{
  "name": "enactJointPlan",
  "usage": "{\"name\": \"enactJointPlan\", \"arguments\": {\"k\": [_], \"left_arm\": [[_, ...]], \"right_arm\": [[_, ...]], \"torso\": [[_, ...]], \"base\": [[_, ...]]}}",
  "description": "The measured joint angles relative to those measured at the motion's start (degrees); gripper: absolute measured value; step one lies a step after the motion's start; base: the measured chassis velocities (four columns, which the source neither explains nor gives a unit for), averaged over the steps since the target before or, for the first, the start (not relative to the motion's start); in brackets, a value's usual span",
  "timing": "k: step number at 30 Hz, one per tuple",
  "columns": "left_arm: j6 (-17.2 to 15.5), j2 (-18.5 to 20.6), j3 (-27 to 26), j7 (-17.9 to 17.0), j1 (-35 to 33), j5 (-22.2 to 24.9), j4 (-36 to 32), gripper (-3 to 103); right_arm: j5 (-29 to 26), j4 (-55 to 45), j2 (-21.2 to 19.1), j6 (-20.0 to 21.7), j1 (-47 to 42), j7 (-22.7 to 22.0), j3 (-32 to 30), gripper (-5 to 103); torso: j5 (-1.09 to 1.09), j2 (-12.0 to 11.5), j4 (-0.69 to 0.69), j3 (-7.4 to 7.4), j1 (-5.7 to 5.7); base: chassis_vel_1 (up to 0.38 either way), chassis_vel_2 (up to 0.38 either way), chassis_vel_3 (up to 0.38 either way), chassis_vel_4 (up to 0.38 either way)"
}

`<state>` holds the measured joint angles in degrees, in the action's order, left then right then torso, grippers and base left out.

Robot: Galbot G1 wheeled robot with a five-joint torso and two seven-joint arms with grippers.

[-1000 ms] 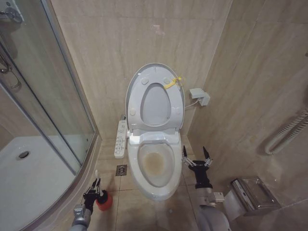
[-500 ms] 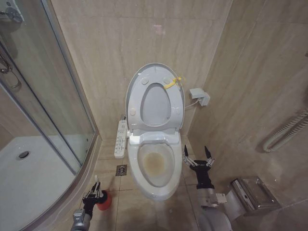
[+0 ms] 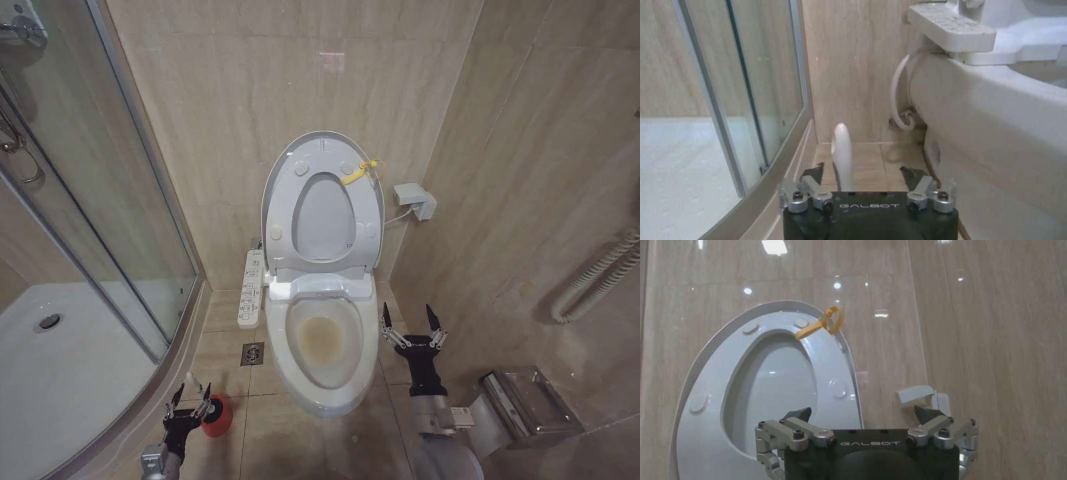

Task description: Open the toilet lid, clean the toilet bowl with a toilet brush, close the toilet lid, and flush.

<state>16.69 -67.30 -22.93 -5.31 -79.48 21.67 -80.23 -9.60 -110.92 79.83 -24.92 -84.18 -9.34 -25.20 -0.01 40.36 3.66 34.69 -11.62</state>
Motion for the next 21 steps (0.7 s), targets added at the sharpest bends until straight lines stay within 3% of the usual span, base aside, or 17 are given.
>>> {"name": "enactJointPlan", "arguments": {"k": [4, 5, 7, 10, 11, 12, 14, 17, 19, 21], "left_arm": [[-0.3, 0.0, -0.7, -0.7, -1.3, 0.0, -4.6, 67], [-0.5, 0.2, -1.1, -1.2, -2.4, 0.0, -7.3, 93], [-0.8, 0.4, -1.7, -2.4, -4.1, 0.3, -11.2, 93], [-2.2, 0.3, -2.9, -9.2, -8.8, 0.1, -21.7, 93], [-2.2, 0.3, -2.9, -9.2, -8.8, 0.1, -21.7, 93], [-2.7, 0.3, -3.2, -10.4, -9.6, -0.2, -23.8, 100], [-3.9, -0.1, -4.1, -12.8, -11.9, -1.5, -29.7, 100], [-4.8, -0.2, -4.7, -13.5, -13.4, -2.0, -34.6, 100], [-8.6, 0.1, -5.0, -14.1, -14.9, -1.1, -41.7, 100], [-10.1, 0.3, -5.1, -14.1, -15.2, -0.8, -44.3, 100]], "right_arm": [[0.0, 0.0, -0.3, -0.1, -0.1, 0.0, -0.1, 100], [-0.1, 0.0, -0.5, -0.1, -0.1, -0.1, -0.1, 100], [-0.1, -0.1, -0.6, -0.1, -0.1, -0.1, -0.2, 100], [-0.6, -0.2, -0.9, -0.2, -0.2, -0.3, -0.7, 100], [-0.6, -0.2, -0.9, -0.2, -0.2, -0.3, -0.7, 100], [-0.8, -0.2, -0.9, -0.2, -0.2, -0.3, -0.7, 100], [-1.1, -0.3, -0.9, -0.5, -0.4, -0.3, -1.0, 100], [-1.2, -0.4, -0.9, -0.9, -0.4, -0.1, -1.1, 100], [-1.2, -1.1, -1.4, -0.7, -0.5, -0.4, -1.4, 100], [-1.1, -1.4, -1.5, -0.2, -0.3, -0.8, -1.6, 100]], "torso": [[0.01, 0.0, 0.01, 0.0, 0.0], [0.0, 0.0, 0.02, 0.0, 0.0], [0.01, 0.0, 0.02, 0.0, 0.0], [0.01, 0.0, -0.01, 0.0, 0.0], [0.01, 0.0, -0.01, 0.0, 0.0], [0.02, 0.0, 0.0, 0.0, 0.0], [0.01, 0.0, -0.01, 0.0, 0.0], [0.02, 0.0, 0.0, 0.0, 0.0], [0.0, 0.0, 0.01, 0.0, -0.01], [0.02, 0.0, 0.01, 0.0, -0.01]], "base": [[0.0, 0.0, 0.0, 0.0], [0.0, 0.0, 0.0, 0.0], [0.0, 0.0, 0.0, 0.0], [0.0, 0.0, 0.0, 0.0], [0.0, 0.0, 0.0, 0.0], [0.0, 0.0, 0.0, 0.0], [0.0, 0.0, 0.0, 0.0], [0.0, 0.0, 0.0, 0.0], [0.0, 0.0, 0.0, 0.0], [0.0, 0.0, 0.0, 0.0]]}}
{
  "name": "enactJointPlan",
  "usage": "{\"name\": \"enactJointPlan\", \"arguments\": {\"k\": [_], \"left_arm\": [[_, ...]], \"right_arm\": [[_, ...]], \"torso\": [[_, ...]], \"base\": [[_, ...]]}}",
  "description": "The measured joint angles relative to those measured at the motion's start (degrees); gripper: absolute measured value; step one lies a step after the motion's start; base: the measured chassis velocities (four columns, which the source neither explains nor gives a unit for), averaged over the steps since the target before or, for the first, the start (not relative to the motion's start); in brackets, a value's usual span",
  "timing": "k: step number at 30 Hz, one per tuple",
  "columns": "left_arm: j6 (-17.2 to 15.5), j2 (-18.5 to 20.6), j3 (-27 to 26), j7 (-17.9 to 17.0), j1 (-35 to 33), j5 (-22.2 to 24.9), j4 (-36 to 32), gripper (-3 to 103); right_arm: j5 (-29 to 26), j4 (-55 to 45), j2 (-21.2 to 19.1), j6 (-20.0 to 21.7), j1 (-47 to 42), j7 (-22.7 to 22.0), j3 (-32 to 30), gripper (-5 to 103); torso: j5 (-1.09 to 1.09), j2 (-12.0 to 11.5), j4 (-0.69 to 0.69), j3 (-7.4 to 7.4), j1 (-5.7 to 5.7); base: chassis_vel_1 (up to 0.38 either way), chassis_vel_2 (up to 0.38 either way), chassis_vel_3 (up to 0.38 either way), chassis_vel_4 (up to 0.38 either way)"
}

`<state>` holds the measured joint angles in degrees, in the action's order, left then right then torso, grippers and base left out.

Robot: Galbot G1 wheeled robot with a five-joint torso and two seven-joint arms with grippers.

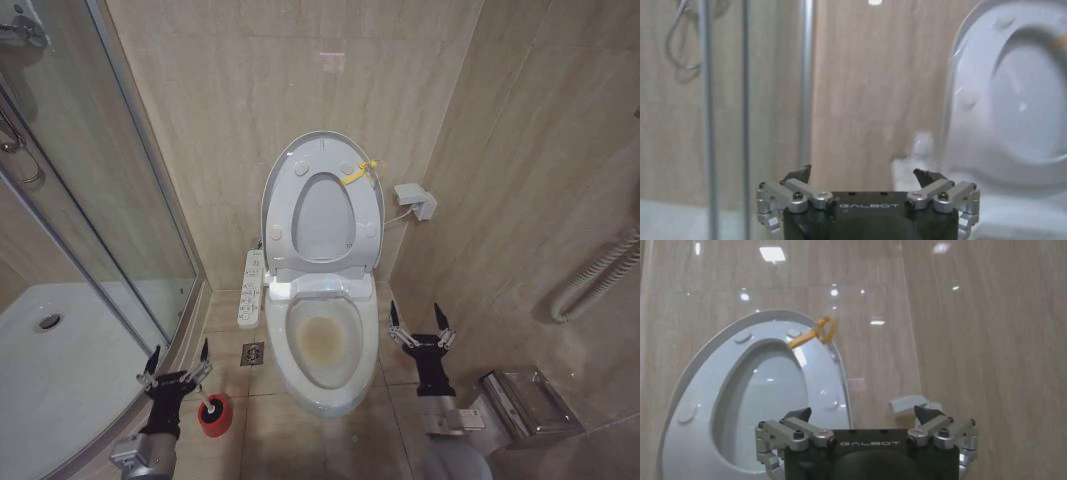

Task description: Open the toilet lid, clean the toilet bowl with a toilet brush, close the toilet lid, and flush.

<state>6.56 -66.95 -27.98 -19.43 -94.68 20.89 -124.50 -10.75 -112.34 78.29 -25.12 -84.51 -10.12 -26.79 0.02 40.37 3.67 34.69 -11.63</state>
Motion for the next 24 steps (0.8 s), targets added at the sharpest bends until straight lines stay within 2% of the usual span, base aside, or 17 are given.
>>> {"name": "enactJointPlan", "arguments": {"k": [3, 7, 9, 12, 15, 19, 24], "left_arm": [[-2.4, 1.3, -0.6, 0.6, -0.4, -0.2, -4.7, 100], [-2.8, 2.9, -2.2, 1.5, -1.1, 0.1, -6.9, 100], [-2.3, 3.3, -2.8, 2.0, -1.1, 0.6, -7.2, 100], [-0.7, 4.6, -4.9, 4.8, -0.1, 3.5, -7.4, 100], [-0.5, 5.2, -5.5, 6.1, 0.9, 4.6, -7.3, 100], [-0.3, 5.6, -5.8, 6.8, 1.6, 6.2, -7.9, 100], [-0.4, 5.3, -7.5, 7.7, 2.3, 7.2, -10.3, 100]], "right_arm": [[0.6, -1.0, -0.3, 2.7, 0.9, -2.9, -0.7, 100], [0.7, -2.3, -0.5, 5.0, 1.3, -5.3, -1.0, 100], [0.7, -2.6, -0.6, 5.1, 1.3, -5.4, -1.1, 100], [0.4, -3.4, -0.7, 5.3, 1.7, -4.4, -2.0, 100], [-0.9, -4.3, -0.7, 6.0, 2.4, -4.1, -2.9, 100], [-3.6, -5.4, -0.4, 6.7, 3.0, -4.0, -4.1, 100], [-4.3, -6.0, -0.3, 6.3, 2.5, -3.4, -5.1, 100]], "torso": [[-0.01, 0.0, 0.0, 0.0, 0.0], [-0.02, 0.0, -0.01, 0.0, 0.0], [-0.02, 0.0, -0.01, 0.0, 0.0], [-0.02, 0.0, 0.0, 0.0, 0.0], [-0.02, 0.0, 0.0, 0.0, 0.0], [-0.03, 0.0, -0.01, 0.01, 0.0], [-0.02, 0.0, 0.0, 0.01, 0.0]], "base": [[0.0, 0.0, 0.0, 0.0], [0.0, 0.0, 0.0, 0.0], [0.0, 0.0, 0.0, 0.0], [0.0, 0.0, 0.0, 0.0], [0.0, 0.0, 0.0, 0.0], [0.0, 0.0, 0.0, 0.0], [0.0, 0.0, 0.0, 0.0]]}}
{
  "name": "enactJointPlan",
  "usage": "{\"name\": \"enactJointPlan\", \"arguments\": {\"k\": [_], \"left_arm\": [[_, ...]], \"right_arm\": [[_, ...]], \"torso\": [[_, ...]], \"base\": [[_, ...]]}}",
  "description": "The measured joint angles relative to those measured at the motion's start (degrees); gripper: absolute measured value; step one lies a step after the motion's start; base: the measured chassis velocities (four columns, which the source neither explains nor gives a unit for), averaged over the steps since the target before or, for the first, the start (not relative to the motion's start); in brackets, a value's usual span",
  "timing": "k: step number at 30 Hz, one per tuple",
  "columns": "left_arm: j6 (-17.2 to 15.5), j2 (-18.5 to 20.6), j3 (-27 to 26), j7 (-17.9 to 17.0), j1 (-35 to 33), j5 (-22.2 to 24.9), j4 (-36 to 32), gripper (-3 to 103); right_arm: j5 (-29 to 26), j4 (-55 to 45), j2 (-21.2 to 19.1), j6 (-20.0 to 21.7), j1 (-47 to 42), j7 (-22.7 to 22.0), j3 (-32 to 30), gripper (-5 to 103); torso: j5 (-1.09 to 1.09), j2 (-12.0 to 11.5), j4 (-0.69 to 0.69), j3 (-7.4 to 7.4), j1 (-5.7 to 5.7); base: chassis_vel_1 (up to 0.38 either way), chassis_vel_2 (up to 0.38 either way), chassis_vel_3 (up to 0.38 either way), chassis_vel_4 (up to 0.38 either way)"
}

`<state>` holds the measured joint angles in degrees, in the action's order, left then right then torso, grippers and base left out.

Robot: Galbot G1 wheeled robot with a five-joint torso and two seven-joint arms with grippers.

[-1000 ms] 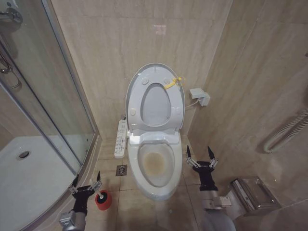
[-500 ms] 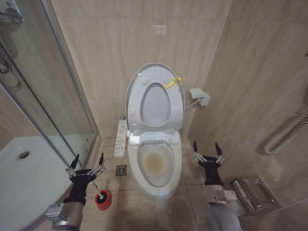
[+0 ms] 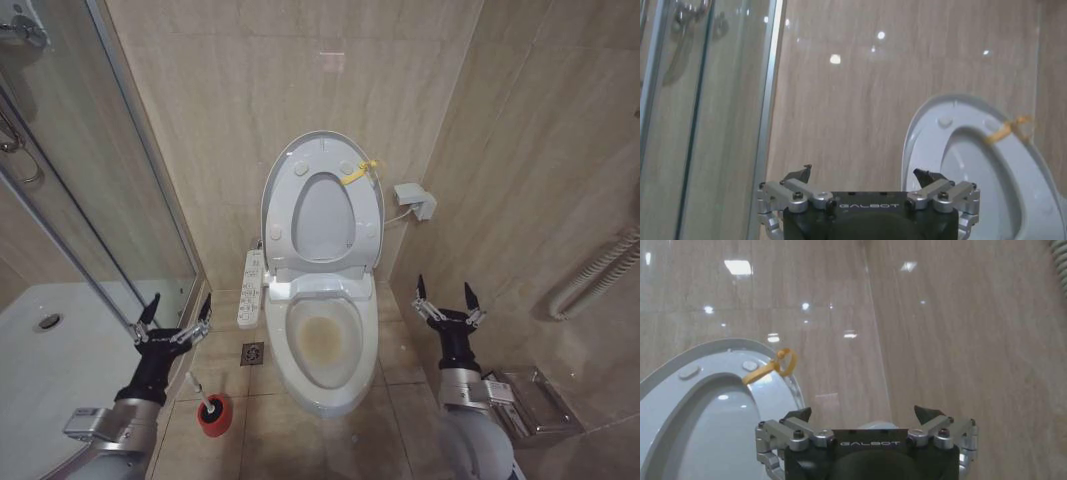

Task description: Open the toilet lid, clean the toilet bowl with a toilet brush, close the toilet lid, and flush.

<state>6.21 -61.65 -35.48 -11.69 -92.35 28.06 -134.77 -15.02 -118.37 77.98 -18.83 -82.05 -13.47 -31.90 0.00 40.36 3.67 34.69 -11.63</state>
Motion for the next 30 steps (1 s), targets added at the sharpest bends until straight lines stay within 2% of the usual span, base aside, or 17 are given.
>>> {"name": "enactJointPlan", "arguments": {"k": [9, 17, 30], "left_arm": [[0.4, 0.3, -3.0, 1.1, -1.6, 0.4, -3.5, 100], [1.7, -0.4, -3.7, 1.5, -2.5, -0.1, -2.5, 100], [2.6, -1.9, -2.8, 2.4, -3.5, -1.3, -3.0, 100]], "right_arm": [[-2.0, -1.0, 0.4, -0.3, 0.1, 1.3, -1.2, 100], [-2.1, -0.5, 0.3, -0.7, 0.3, 1.5, -1.2, 100], [-2.1, -0.3, 0.0, -2.1, -0.1, 1.7, -1.5, 100]], "torso": [[0.0, 0.0, -0.01, 0.0, 0.0], [0.01, 0.0, 0.0, -0.01, 0.03], [0.0, 0.0, 0.0, 0.01, -0.04]], "base": [[0.0, 0.0, 0.0, 0.0], [-0.03, 0.02, 0.023, -0.031], [-0.163, 0.165, 0.181, -0.175]]}}
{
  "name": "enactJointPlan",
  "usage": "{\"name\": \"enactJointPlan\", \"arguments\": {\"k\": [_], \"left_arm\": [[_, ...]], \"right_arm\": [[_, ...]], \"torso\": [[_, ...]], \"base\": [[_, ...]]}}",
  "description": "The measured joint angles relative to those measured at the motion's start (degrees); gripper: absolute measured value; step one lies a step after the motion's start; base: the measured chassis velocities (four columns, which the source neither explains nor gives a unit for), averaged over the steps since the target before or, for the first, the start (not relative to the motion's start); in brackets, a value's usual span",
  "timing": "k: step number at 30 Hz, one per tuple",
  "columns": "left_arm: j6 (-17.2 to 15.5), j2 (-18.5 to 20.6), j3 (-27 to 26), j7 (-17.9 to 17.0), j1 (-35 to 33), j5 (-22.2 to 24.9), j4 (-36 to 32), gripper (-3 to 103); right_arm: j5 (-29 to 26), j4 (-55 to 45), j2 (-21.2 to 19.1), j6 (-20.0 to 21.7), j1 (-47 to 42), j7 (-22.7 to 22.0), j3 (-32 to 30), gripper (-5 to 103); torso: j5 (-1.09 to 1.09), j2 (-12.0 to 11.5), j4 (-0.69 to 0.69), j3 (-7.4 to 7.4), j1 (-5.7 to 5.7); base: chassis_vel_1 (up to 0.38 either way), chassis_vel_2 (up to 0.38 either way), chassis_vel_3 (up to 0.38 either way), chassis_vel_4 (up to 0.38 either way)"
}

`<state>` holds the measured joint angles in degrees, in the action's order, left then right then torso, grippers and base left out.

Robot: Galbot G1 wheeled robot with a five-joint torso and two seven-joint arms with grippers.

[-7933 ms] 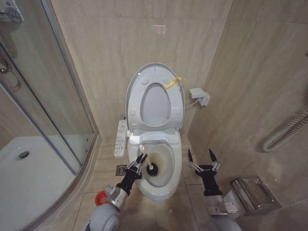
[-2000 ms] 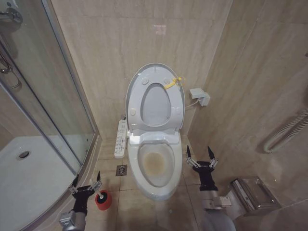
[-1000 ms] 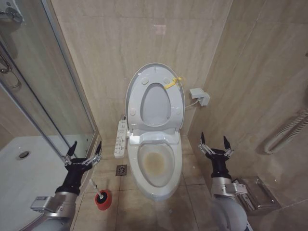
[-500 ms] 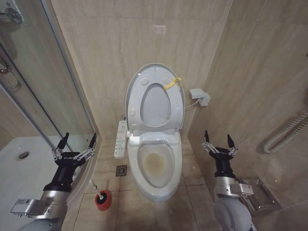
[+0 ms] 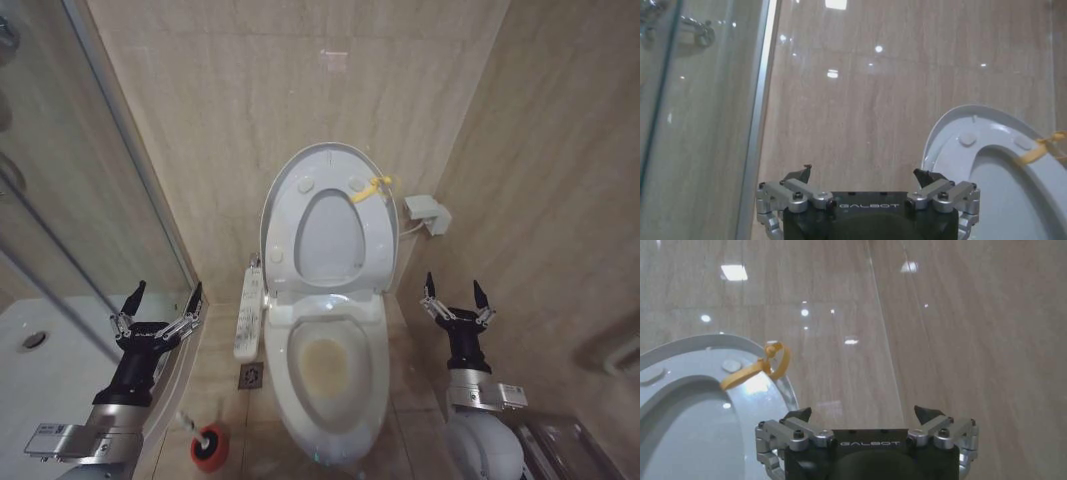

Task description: Open the toilet lid, clean the toilet bowl with a toilet brush, close the toilet lid, and flush.

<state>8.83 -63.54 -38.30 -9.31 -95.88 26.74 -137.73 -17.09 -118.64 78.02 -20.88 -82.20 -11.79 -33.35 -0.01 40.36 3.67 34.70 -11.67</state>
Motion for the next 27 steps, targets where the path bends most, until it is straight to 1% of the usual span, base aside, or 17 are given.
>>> {"name": "enactJointPlan", "arguments": {"k": [2, 6, 12, 16, 17, 18, 24, 25, 27], "left_arm": [[0.1, -0.1, 0.2, 0.0, -0.1, -0.2, 0.1, 100], [0.2, 0.2, 0.1, 0.0, -0.2, -0.2, 0.1, 100], [-1.1, 0.8, -0.6, -0.5, 0.8, 0.4, 0.8, 100], [-1.1, 1.1, -0.6, -0.7, 1.5, 0.5, 1.7, 100], [-1.1, 1.2, -0.6, -0.8, 1.8, 0.6, 2.1, 100], [-0.9, 1.3, -0.5, -0.7, 2.2, 0.5, 2.8, 96], [0.2, 1.8, -0.2, -0.3, 3.3, 0.6, 4.5, 96], [0.5, 1.9, -0.2, -0.2, 3.6, 0.6, 4.9, 99], [0.7, 1.9, -0.1, -0.1, 3.9, 0.6, 5.3, 99]], "right_arm": [[0.4, 0.2, 0.1, -0.6, 0.0, 0.2, 0.0, 100], [0.8, 0.3, 0.3, -0.6, 0.0, 0.2, 0.1, 100], [1.1, 0.8, 0.6, -0.6, 0.3, 0.4, 0.5, 100], [1.1, 1.5, 0.6, -0.3, 1.0, 0.4, 0.7, 100], [1.1, 1.8, 0.5, -0.2, 1.4, 0.4, 0.7, 100], [1.1, 2.3, 0.5, 0.1, 2.0, 0.4, 0.7, 100], [1.1, 4.2, 0.4, 0.6, 3.9, 0.3, 1.0, 100], [1.0, 4.6, 0.5, 0.7, 4.2, 0.2, 1.0, 100], [1.0, 4.8, 0.5, 0.7, 4.5, 0.2, 1.1, 100]], "torso": [[0.01, 0.0, 0.02, 0.02, -0.03], [0.01, 0.0, -0.01, 0.0, 0.02], [0.01, 0.0, 0.01, -0.03, 0.07], [0.0, 0.0, 0.0, -0.02, 0.07], [0.01, 0.0, -0.01, -0.02, 0.06], [0.0, 0.0, -0.01, -0.01, 0.05], [0.01, 0.0, 0.02, -0.01, 0.04], [0.01, 0.0, 0.02, -0.01, 0.04], [0.0, 0.0, 0.0, -0.01, 0.04]], "base": [[-0.108, 0.075, 0.061, -0.098], [-0.039, 0.019, 0.013, -0.027], [0.032, -0.044, -0.034, 0.03], [0.0, 0.0, 0.0, 0.0], [0.0, 0.0, 0.0, 0.0], [0.0, 0.0, 0.0, 0.0], [-0.031, -0.008, -0.017, -0.034], [0.0, 0.0, 0.0, 0.0], [0.0, 0.0, 0.0, 0.0]]}}
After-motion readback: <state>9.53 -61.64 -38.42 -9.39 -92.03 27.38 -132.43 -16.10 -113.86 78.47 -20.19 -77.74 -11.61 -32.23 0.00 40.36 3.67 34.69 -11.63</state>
